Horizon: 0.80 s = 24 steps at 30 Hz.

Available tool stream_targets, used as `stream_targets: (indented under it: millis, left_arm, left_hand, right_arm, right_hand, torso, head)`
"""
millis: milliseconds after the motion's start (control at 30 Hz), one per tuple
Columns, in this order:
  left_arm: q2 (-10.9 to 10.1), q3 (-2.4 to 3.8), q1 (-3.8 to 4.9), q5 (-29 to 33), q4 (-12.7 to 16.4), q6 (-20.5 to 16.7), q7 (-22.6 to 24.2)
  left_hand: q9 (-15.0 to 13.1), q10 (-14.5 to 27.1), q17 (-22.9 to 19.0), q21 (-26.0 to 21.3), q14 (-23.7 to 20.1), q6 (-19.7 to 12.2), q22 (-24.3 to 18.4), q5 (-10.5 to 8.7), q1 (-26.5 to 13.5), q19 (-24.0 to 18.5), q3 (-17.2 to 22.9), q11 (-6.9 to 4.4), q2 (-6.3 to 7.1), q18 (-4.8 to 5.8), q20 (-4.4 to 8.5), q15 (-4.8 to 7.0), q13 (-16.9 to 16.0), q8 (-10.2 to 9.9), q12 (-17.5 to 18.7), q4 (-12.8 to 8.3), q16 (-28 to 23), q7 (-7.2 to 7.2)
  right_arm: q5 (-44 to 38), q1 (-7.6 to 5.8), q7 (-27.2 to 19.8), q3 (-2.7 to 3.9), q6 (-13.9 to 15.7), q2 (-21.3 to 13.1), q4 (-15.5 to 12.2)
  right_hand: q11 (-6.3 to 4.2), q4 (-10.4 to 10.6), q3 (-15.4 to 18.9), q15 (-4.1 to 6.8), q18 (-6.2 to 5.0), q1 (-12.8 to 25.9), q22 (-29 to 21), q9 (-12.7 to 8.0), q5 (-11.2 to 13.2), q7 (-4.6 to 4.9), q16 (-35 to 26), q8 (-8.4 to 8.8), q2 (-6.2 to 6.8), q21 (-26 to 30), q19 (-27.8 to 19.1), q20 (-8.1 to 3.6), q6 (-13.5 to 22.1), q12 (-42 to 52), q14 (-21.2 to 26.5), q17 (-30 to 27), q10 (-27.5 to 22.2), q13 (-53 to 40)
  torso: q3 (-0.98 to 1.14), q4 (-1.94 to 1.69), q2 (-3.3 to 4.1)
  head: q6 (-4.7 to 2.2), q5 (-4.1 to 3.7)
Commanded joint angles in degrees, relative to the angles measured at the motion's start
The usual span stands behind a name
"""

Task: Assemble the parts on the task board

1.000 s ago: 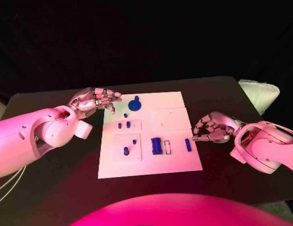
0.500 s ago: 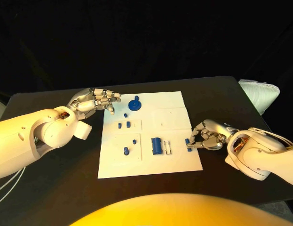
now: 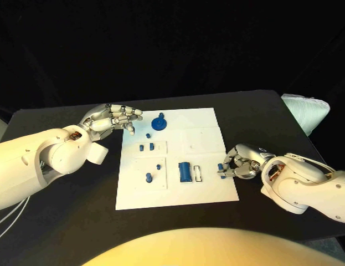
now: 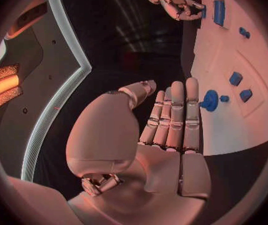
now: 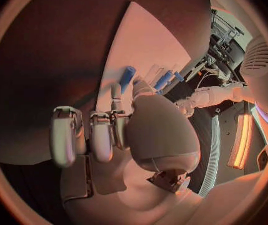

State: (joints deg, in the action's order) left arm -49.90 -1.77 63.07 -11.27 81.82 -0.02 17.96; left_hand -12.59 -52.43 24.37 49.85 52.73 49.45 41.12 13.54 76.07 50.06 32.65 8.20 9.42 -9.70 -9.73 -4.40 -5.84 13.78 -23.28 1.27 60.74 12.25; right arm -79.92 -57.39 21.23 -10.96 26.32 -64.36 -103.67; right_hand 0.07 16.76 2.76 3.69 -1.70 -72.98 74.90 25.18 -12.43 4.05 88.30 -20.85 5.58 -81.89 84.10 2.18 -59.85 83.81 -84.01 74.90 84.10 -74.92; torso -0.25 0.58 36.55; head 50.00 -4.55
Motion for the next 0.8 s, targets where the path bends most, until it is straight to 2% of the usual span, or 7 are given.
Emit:
stream_targets:
  millis: [33,200,233,300,400,533,800]
  left_arm:
    - [0.0,0.04,-0.04,0.3,0.2,1.1,0.4]
    - [-0.1,0.04,-0.05,0.3,0.2,1.2,0.4]
    - [-0.1,0.04,-0.06,0.3,0.2,1.2,0.4]
    - [-0.1,0.04,-0.06,0.3,0.3,1.2,0.3]
    - [-0.2,0.04,-0.06,0.3,0.3,1.2,0.3]
    - [-0.3,0.04,-0.06,0.3,0.3,1.2,0.2]
    - [-0.3,0.04,-0.06,0.3,0.4,1.3,0.1]
  left_hand:
    - [0.0,0.0,-0.1,0.3,0.1,-0.4,0.1,0.12,0.2,0.4,0.3,0.42,-0.23,-0.84,-0.1,-0.09,0.1,0.4,0.2,-0.1,-0.3,-0.07]
    - [0.0,0.0,-0.1,0.3,0.1,-0.4,0.1,0.12,0.2,0.4,0.3,0.42,-0.23,-0.84,-0.1,-0.09,0.1,0.4,0.2,-0.1,-0.3,-0.07]
    - [0.0,0.0,-0.1,0.3,0.1,-0.4,0.1,0.12,0.2,0.4,0.3,0.42,-0.23,-0.84,-0.1,-0.09,0.1,0.4,0.2,-0.1,-0.3,-0.07]
    - [0.0,0.0,-0.1,0.3,0.1,-0.4,0.1,0.12,0.2,0.4,0.3,0.42,-0.23,-0.84,-0.1,-0.09,0.1,0.4,0.2,-0.1,-0.3,-0.07]
    - [0.1,0.0,-0.1,0.4,0.1,-0.4,0.1,0.09,0.1,0.4,0.3,0.43,-0.21,-0.83,-0.12,-0.12,0.1,0.5,0.2,0.0,-0.3,-0.06]
    - [0.1,0.0,-0.1,0.4,0.1,-0.4,0.1,0.09,0.1,0.4,0.3,0.43,-0.21,-0.83,-0.12,-0.12,0.1,0.5,0.2,0.0,-0.3,-0.06]
    - [0.1,0.0,-0.1,0.4,0.1,-0.4,0.1,0.09,0.1,0.4,0.3,0.43,-0.23,-0.83,-0.12,-0.12,0.1,0.5,0.2,0.0,-0.3,-0.06]
  right_arm:
    - [-2.9,0.39,2.4,-0.1,-0.9,0.7,0.3]
    - [-4.1,0.75,3.4,-0.1,-1.3,1.6,0.7]
    - [-4.6,0.83,3.8,-0.1,-1.4,1.8,0.9]
    - [-5.8,0.99,4.5,-0.09,-1.8,2.2,1.1]
    - [-7.3,1.08,5.2,-0.09,-2.4,2.5,1.4]
    - [-8.9,1.14,5.9,-0.09,-3.5,2.8,1.6]
    - [-9.5,1.2,6.2,-0.09,-3.2,3.2,1.4]
  right_hand:
    - [-0.35,-0.1,0.4,0.25,0.21,0.1,12.7,-0.1,-0.3,-0.04,-0.1,0.09,0.14,-0.2,4.1,-0.01,-0.5,-0.2,-5.1,11.0,3.3,-11.8]
    - [-0.57,-0.6,0.1,0.47,0.19,-2.7,12.7,-0.1,-0.1,-0.25,-0.1,0.16,0.01,-0.1,4.1,-0.19,-0.6,-0.2,-5.1,11.0,3.3,-11.8]
    - [-0.7,-1.1,-0.9,0.59,0.19,-5.1,12.7,-0.2,0.9,-0.37,-0.1,0.28,-0.27,-0.1,4.1,-0.3,-0.7,-0.3,-5.1,11.0,3.2,-11.8]
    - [-0.99,-2.7,-4.3,0.86,0.17,-10.6,12.7,-0.5,0.9,-0.65,-0.2,0.71,-0.73,0.0,4.1,-0.53,-0.8,-0.4,-5.0,10.9,3.2,-11.8]
    - [-0.88,-2.6,-7.4,0.8,0.17,-12.7,12.7,-1.0,-1.3,-0.5,-0.2,1.24,0.65,0.1,4.1,-0.59,-1.2,-0.5,-5.0,10.8,3.1,-11.7]
    - [-0.75,-1.8,-11.6,0.68,0.19,-13.5,12.8,-1.6,-2.5,-0.34,-0.2,1.84,3.03,0.1,4.1,-0.51,-1.9,-0.6,-5.0,10.8,3.0,-11.7]
    - [-0.79,-0.7,-18.4,0.66,0.23,-11.8,12.9,-1.7,-6.2,-0.34,-0.2,2.13,5.75,0.0,4.2,-0.47,-2.5,-0.8,-5.1,11.0,3.0,-11.7]
  torso:
    - [-0.01,0.01,-0.01]
    - [-0.02,-0.04,0.01]
    - [-0.03,-0.02,0.01]
    - [-0.07,-0.02,0.0]
    - [-0.09,0.0,-0.02]
    - [-0.08,0.1,-0.03]
    - [-0.04,0.06,-0.03]
  head:
    - [0.0,0.03]
    - [0.0,0.12]
    - [0.0,0.13]
    - [0.0,0.19]
    - [0.0,0.27]
    - [0.0,0.29]
    - [0.0,0.29]
